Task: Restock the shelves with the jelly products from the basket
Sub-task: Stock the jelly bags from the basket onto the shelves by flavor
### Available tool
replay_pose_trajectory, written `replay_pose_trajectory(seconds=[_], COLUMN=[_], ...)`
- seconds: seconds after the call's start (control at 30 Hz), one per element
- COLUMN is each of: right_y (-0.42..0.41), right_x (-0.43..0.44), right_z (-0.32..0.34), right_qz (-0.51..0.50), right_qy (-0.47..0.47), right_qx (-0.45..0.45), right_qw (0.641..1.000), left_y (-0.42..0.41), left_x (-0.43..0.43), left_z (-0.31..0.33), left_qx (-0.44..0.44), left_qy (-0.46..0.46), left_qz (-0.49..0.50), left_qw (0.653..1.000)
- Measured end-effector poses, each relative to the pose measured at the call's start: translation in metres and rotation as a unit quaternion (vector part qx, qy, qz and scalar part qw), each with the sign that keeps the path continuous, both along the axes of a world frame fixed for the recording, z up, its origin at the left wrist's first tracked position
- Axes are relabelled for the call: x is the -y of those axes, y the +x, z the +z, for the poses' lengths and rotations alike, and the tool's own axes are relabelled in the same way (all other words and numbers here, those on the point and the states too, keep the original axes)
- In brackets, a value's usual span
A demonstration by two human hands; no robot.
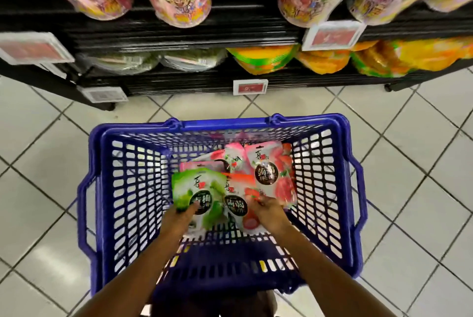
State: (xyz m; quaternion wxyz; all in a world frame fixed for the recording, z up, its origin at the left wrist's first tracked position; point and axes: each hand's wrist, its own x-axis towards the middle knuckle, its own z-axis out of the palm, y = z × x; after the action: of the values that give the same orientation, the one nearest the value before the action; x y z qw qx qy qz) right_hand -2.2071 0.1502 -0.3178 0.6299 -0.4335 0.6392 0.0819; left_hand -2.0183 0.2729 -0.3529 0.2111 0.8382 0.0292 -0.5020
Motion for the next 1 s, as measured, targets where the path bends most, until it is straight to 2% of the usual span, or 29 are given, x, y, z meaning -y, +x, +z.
replay_pose_trajectory(seconds=[0.1, 0.2, 0.3, 0.37, 0.43, 0.57, 0.6, 0.7, 0.77, 0.83, 1.0], right_y=[-0.002, -0.008, -0.015, -0.018, -0.017, -0.011, -0.01, -0.007, -0.008, -0.012, -0.019], right_x=[-0.001, 0.003, 0.008, 0.016, 0.03, 0.055, 0.058, 0.058, 0.052, 0.043, 0.03], right_z=[-0.003, -0.008, -0.016, -0.022, -0.025, -0.034, -0.034, -0.028, -0.021, -0.01, 0.029], right_qz=[-0.069, -0.123, 0.006, 0.072, 0.069, 0.194, 0.195, 0.066, -0.034, -0.104, -0.202], right_qy=[-0.014, -0.027, -0.049, -0.149, -0.22, -0.132, -0.116, -0.084, -0.055, -0.047, -0.049], right_qx=[-0.017, -0.027, -0.086, -0.196, -0.248, -0.279, -0.281, -0.215, -0.165, -0.144, -0.102], right_qw=[0.997, 0.992, 0.995, 0.967, 0.941, 0.931, 0.932, 0.971, 0.984, 0.983, 0.973], left_y=[0.01, 0.011, 0.006, 0.003, 0.004, 0.012, 0.016, 0.025, 0.028, 0.031, 0.034], left_x=[-0.01, -0.006, 0.005, 0.013, 0.019, 0.025, 0.024, 0.022, 0.017, 0.016, 0.014], left_z=[0.005, 0.002, 0.003, 0.002, 0.0, -0.004, -0.004, 0.002, 0.01, 0.021, 0.05], left_qx=[0.034, -0.001, -0.019, -0.016, -0.007, -0.018, -0.028, -0.051, -0.059, -0.06, 0.022], left_qy=[0.016, -0.027, -0.065, -0.074, -0.071, -0.071, -0.069, -0.072, -0.068, -0.061, -0.044], left_qz=[-0.029, -0.026, 0.019, 0.029, 0.027, 0.061, 0.074, 0.071, 0.065, 0.069, 0.018], left_qw=[0.999, 0.999, 0.998, 0.997, 0.997, 0.995, 0.994, 0.994, 0.994, 0.994, 0.999])
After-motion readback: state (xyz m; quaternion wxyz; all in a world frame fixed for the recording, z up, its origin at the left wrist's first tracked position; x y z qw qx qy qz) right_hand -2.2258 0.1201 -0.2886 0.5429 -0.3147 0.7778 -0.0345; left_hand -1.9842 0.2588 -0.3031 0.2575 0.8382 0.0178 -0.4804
